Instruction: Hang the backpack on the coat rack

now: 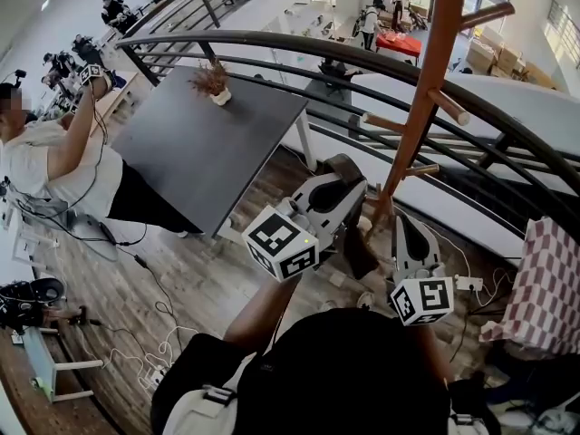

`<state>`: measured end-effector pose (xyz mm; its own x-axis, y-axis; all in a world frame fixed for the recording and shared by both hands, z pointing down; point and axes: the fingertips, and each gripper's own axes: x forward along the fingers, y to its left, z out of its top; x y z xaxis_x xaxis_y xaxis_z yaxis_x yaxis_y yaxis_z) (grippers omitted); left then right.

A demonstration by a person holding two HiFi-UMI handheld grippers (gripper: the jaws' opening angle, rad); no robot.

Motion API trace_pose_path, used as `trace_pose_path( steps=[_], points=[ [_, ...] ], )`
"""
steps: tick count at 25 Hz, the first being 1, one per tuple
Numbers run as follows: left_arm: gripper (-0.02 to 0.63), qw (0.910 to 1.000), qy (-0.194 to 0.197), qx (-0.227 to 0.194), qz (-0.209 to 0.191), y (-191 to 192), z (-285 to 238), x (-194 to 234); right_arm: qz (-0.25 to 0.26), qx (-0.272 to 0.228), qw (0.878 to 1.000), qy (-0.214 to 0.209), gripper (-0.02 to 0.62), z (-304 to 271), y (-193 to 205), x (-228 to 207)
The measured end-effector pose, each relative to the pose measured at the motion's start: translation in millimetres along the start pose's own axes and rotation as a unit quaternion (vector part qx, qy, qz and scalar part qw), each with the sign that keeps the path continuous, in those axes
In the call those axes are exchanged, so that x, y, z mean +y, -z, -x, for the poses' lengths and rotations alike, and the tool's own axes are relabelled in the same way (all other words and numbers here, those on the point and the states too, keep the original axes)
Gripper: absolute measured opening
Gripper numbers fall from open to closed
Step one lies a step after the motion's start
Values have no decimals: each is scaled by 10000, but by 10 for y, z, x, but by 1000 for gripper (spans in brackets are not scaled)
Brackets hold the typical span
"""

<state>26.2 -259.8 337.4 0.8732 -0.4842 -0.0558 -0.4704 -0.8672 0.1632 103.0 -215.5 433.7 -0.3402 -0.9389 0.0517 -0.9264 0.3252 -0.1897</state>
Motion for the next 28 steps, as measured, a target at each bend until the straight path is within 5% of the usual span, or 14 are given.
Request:
trace_pose_path(
  steps=[28],
  points=[
    [17, 9979, 525, -229, -308, -664, -468, 73, -44, -36, 9999, 108, 12, -119, -96, -272]
  ],
)
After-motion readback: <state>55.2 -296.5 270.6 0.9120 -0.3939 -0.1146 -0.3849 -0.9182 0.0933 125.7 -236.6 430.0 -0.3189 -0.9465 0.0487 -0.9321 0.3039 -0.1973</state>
